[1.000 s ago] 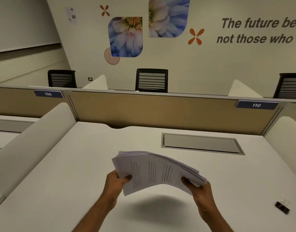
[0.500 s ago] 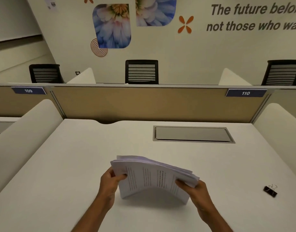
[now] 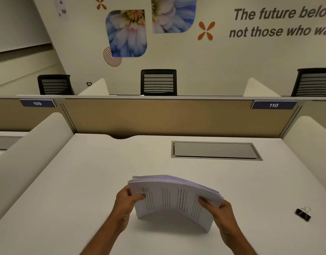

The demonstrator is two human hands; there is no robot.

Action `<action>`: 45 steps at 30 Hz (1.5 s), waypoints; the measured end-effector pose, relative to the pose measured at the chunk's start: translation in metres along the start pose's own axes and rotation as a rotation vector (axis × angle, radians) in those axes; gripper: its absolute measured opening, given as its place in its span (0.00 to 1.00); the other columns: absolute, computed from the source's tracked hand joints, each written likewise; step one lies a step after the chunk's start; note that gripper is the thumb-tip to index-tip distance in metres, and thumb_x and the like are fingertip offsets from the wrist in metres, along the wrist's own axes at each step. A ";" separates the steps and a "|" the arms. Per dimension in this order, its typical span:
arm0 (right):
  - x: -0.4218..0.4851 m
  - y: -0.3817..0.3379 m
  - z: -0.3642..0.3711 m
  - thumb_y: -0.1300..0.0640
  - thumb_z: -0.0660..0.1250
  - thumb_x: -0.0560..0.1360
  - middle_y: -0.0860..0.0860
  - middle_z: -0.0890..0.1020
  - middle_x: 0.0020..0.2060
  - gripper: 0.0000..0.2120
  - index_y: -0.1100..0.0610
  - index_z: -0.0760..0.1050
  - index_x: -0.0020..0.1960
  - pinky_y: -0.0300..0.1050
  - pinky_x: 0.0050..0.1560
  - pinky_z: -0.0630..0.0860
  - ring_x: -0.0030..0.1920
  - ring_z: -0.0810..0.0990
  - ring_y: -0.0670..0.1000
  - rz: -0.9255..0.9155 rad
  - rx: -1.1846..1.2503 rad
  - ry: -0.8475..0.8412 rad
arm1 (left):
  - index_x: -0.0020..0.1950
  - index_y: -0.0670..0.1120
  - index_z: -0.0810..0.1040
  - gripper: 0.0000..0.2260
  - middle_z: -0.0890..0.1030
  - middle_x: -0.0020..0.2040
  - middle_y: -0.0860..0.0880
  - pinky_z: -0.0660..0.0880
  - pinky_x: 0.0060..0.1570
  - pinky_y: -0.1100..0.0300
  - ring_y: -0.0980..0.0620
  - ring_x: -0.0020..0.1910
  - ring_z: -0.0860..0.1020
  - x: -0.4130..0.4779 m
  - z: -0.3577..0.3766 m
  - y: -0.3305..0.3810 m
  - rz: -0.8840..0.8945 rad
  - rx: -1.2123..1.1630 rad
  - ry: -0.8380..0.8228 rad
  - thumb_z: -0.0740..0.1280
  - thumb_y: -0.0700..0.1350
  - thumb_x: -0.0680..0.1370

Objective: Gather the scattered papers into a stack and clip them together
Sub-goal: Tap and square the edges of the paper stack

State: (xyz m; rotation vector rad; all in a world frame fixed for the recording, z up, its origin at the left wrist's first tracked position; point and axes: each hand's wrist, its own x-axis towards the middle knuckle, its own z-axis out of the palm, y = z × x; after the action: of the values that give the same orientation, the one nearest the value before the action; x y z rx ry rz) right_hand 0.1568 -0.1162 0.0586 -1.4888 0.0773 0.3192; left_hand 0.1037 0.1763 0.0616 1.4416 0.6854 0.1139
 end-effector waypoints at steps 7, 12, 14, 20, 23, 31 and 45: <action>0.000 0.004 -0.006 0.59 0.80 0.68 0.51 0.89 0.45 0.15 0.54 0.85 0.54 0.48 0.49 0.79 0.54 0.85 0.58 0.029 -0.032 -0.009 | 0.56 0.47 0.82 0.20 0.86 0.52 0.46 0.76 0.45 0.61 0.47 0.53 0.82 -0.008 0.000 -0.002 -0.015 0.046 -0.045 0.74 0.28 0.70; 0.000 -0.004 -0.007 0.60 0.79 0.69 0.50 0.89 0.43 0.14 0.54 0.84 0.54 0.46 0.44 0.79 0.50 0.84 0.56 0.030 -0.018 -0.004 | 0.57 0.46 0.82 0.20 0.87 0.53 0.44 0.77 0.47 0.58 0.44 0.55 0.82 -0.006 0.003 0.001 -0.010 0.038 -0.058 0.75 0.30 0.69; 0.001 -0.004 -0.006 0.59 0.79 0.68 0.49 0.89 0.45 0.17 0.53 0.83 0.56 0.47 0.47 0.81 0.52 0.84 0.56 0.038 -0.027 -0.039 | 0.57 0.46 0.82 0.21 0.87 0.52 0.44 0.77 0.47 0.58 0.45 0.54 0.82 -0.009 0.005 0.006 -0.005 0.068 -0.104 0.77 0.32 0.67; 0.000 0.001 -0.007 0.60 0.80 0.68 0.51 0.89 0.43 0.16 0.55 0.84 0.55 0.47 0.44 0.79 0.48 0.84 0.56 0.033 -0.001 0.019 | 0.52 0.44 0.84 0.18 0.88 0.47 0.46 0.77 0.46 0.61 0.47 0.50 0.83 -0.007 0.009 0.008 0.015 0.084 -0.054 0.75 0.27 0.68; -0.001 0.007 -0.004 0.59 0.82 0.66 0.50 0.89 0.41 0.17 0.54 0.84 0.53 0.48 0.44 0.79 0.47 0.84 0.56 0.021 -0.009 0.050 | 0.48 0.43 0.83 0.15 0.86 0.44 0.46 0.75 0.44 0.60 0.47 0.46 0.81 -0.011 0.014 0.008 0.017 0.083 -0.042 0.73 0.26 0.69; -0.002 0.013 -0.013 0.60 0.80 0.69 0.48 0.89 0.40 0.13 0.51 0.84 0.51 0.49 0.44 0.80 0.48 0.84 0.56 -0.005 -0.031 0.088 | 0.51 0.46 0.83 0.14 0.87 0.47 0.46 0.76 0.45 0.58 0.46 0.49 0.81 -0.010 0.012 0.004 0.016 0.053 -0.026 0.73 0.29 0.72; 0.001 0.021 -0.008 0.63 0.79 0.69 0.47 0.88 0.39 0.13 0.51 0.83 0.49 0.45 0.40 0.80 0.46 0.84 0.53 0.022 -0.068 0.067 | 0.52 0.47 0.83 0.19 0.87 0.50 0.45 0.77 0.51 0.54 0.43 0.53 0.81 -0.011 0.018 0.000 -0.042 0.046 -0.042 0.72 0.26 0.70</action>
State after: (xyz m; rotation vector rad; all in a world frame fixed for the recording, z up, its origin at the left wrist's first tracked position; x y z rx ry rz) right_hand 0.1534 -0.1229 0.0371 -1.5671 0.1376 0.2926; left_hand 0.1033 0.1559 0.0650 1.4688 0.6874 0.0350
